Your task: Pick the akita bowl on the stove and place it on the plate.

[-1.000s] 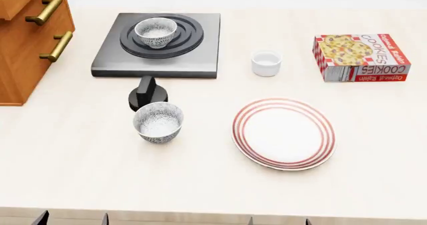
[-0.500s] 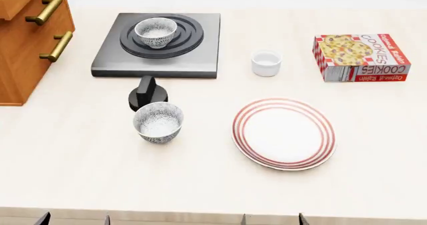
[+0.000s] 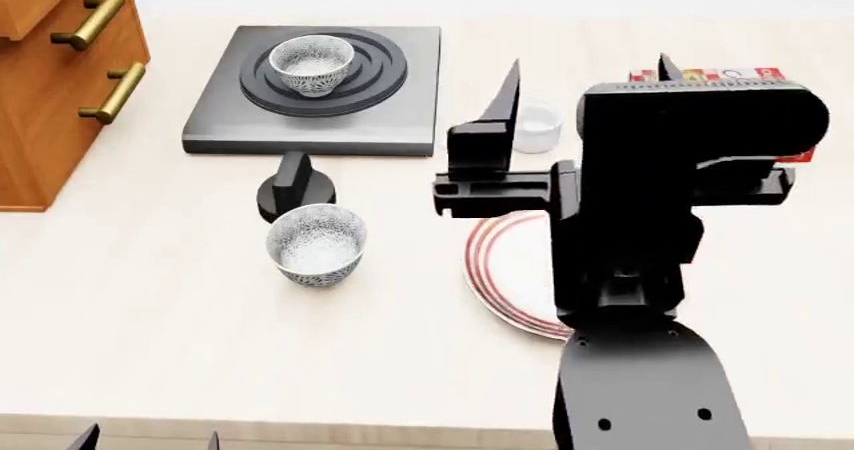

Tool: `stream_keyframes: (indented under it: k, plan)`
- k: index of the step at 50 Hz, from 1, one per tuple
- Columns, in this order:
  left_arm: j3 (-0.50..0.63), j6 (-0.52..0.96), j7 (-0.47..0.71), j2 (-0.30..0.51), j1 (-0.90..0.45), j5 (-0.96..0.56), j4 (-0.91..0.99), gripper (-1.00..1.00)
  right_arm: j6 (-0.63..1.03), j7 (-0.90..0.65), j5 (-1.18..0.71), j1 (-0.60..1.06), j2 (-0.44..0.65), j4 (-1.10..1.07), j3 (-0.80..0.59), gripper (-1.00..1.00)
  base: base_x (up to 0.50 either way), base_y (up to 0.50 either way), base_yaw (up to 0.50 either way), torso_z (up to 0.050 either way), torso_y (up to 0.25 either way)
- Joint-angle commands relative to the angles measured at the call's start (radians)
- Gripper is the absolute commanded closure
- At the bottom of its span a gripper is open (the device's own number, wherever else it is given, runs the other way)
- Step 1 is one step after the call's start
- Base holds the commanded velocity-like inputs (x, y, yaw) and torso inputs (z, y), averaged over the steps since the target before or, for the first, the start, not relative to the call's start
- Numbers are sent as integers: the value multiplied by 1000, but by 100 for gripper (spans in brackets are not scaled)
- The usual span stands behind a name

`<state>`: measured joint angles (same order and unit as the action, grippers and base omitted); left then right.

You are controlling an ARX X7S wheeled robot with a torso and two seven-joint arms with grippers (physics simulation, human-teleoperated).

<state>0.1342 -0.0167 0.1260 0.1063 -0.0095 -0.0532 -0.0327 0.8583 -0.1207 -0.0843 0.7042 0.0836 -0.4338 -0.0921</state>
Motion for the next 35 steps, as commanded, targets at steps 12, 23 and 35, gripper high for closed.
stream_keyframes:
  k: [12, 23, 35]
  plan:
    - [12, 6, 16, 7, 0, 5, 2, -100, 203, 13, -68, -60, 48, -207, 257, -100, 0, 0, 0, 0, 0]
    - [23, 9, 28, 19, 15, -3, 33, -100, 194, -1, -99, -76, 19, -214, 309, -100, 0, 0, 0, 0, 0]
    - [32, 24, 41, 29, 17, -10, 52, -100, 196, -13, -130, -92, -6, -215, 309, -100, 0, 0, 0, 0, 0]
